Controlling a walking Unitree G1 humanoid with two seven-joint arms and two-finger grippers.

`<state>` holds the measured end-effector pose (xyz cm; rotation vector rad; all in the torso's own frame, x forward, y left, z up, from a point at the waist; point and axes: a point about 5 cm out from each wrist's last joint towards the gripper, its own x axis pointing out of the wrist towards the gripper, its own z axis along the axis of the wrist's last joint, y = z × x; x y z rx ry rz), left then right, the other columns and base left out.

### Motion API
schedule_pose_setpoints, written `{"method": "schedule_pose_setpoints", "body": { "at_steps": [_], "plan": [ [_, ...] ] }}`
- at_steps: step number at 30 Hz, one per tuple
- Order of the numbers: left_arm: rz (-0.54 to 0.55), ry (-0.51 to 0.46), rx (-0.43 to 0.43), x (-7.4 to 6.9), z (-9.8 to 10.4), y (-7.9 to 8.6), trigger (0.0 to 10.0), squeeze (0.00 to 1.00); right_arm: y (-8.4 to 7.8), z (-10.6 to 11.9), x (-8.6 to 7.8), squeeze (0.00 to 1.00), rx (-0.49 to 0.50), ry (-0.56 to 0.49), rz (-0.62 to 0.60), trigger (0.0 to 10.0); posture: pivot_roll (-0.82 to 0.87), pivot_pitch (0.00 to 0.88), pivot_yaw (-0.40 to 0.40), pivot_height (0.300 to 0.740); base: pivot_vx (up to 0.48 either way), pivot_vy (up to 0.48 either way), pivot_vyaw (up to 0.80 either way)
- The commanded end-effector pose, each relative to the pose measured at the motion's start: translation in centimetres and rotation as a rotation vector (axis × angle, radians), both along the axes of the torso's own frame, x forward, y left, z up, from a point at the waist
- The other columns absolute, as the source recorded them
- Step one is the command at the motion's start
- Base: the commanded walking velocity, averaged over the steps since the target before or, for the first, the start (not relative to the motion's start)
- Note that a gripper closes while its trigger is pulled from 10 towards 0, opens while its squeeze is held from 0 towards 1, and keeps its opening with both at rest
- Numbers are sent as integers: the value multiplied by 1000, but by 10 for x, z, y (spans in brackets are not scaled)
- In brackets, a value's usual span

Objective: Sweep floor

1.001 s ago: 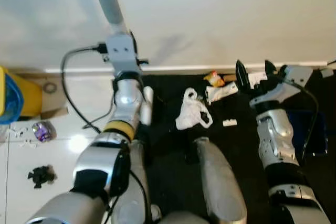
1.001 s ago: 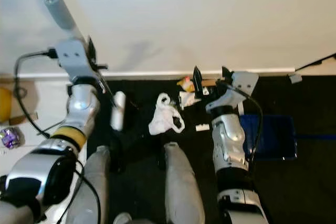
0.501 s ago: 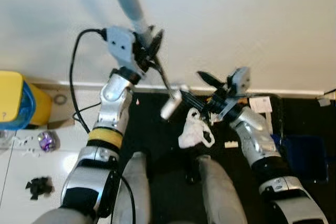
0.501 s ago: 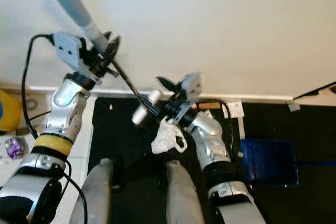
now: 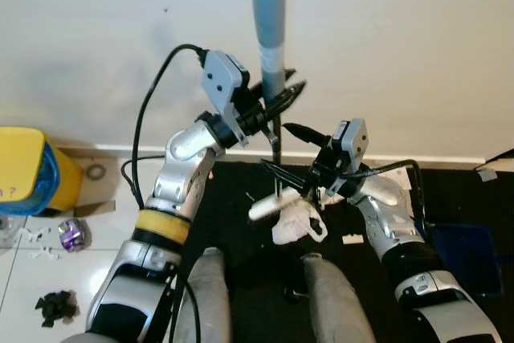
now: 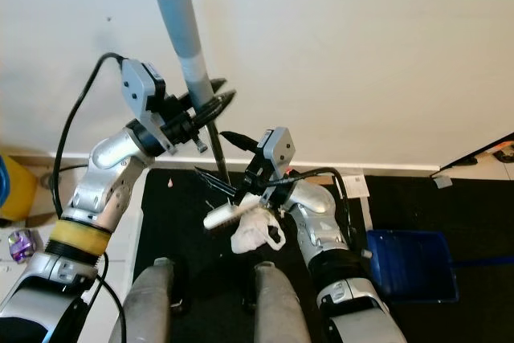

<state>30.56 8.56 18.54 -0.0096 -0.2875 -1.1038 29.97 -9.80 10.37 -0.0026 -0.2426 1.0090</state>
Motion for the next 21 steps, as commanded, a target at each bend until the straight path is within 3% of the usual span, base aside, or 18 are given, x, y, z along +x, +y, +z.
{"method": "schedule_pose_setpoints", "body": {
  "at_steps": [1,2,3,7,16,17,18,19,21],
  "plan": [
    [-60,-11,-7,-6,5,-6,10000,0,-5,-5,-1,1000,-16,5,-23,10000,68,97,-75,731,0,0,0],
    [-60,-11,-7,-6,5,-6,10000,0,-5,-5,-1,1000,-16,5,-23,10000,68,97,-75,731,0,0,0],
    [-88,5,-23,-10,8,-11,10000,0,-6,-8,-1,0,-19,20,-22,10000,68,96,-74,731,0,0,0],
    [-161,39,-78,-23,16,-27,10000,0,-4,-19,-4,0,-22,84,-13,10000,70,99,-74,731,0,0,0],
    [-174,43,-117,-28,23,-36,10000,0,1,-25,-5,0,-6,129,1,10000,72,101,-74,731,0,0,0],
    [-179,48,-123,-28,25,-36,10000,0,2,-25,-5,0,-1,132,0,4353,72,103,-73,731,0,0,0],
    [-179,48,-123,-28,25,-36,10000,0,2,-25,-5,0,-1,132,0,4353,72,103,-73,731,0,0,0],
    [-182,52,-128,-29,26,-37,10000,0,2,-26,-5,0,2,134,-1,0,72,103,-73,731,0,0,0],
    [-194,71,-136,-31,29,-37,10000,0,2,-26,-4,0,13,141,-7,0,74,103,-72,731,0,0,0]
  ]
}}
